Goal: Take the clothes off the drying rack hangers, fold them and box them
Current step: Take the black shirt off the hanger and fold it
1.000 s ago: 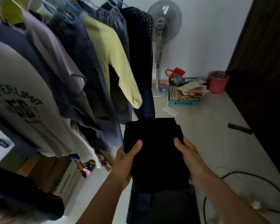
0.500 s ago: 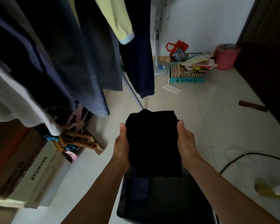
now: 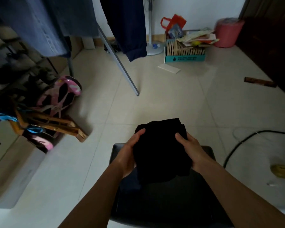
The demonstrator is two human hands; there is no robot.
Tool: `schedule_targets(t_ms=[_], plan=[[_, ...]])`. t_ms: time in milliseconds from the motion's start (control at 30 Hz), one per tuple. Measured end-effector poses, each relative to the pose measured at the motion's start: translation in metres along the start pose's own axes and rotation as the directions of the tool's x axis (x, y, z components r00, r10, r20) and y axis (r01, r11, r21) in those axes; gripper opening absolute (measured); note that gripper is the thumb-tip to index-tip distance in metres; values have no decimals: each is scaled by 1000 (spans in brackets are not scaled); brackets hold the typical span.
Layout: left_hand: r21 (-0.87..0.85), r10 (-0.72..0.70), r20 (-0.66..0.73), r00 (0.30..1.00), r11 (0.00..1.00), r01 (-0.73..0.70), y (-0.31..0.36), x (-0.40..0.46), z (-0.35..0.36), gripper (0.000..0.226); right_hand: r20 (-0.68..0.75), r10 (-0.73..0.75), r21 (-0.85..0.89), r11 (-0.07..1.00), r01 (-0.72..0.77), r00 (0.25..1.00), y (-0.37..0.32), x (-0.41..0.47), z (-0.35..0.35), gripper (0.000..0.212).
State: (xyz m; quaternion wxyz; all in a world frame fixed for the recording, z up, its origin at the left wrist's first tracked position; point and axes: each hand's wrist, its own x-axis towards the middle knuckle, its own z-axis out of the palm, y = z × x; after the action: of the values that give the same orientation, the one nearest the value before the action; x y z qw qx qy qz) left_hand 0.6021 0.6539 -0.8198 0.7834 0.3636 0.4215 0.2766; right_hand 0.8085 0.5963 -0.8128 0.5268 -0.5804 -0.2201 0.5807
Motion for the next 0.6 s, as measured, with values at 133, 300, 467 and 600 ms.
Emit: schedule_targets(t_ms=[133, 300, 467, 600], plan=[[212, -65, 27, 998, 976, 57, -48, 18, -28, 72, 28, 83, -20, 996, -82, 996, 51, 18, -18, 33], [273, -86, 2, 996, 959, 82, -104, 39, -52, 91, 50, 200, -83, 977, -195, 979, 103, 39, -39, 41], [421, -102, -50, 994, 900, 113, -149, 64, -68, 96, 34, 287, -70, 956, -284, 957, 156, 71, -57, 52], [479, -129, -75, 989, 865, 149, -173, 83, -74, 90, 51, 348, -85, 935, -343, 936, 184, 94, -69, 61]])
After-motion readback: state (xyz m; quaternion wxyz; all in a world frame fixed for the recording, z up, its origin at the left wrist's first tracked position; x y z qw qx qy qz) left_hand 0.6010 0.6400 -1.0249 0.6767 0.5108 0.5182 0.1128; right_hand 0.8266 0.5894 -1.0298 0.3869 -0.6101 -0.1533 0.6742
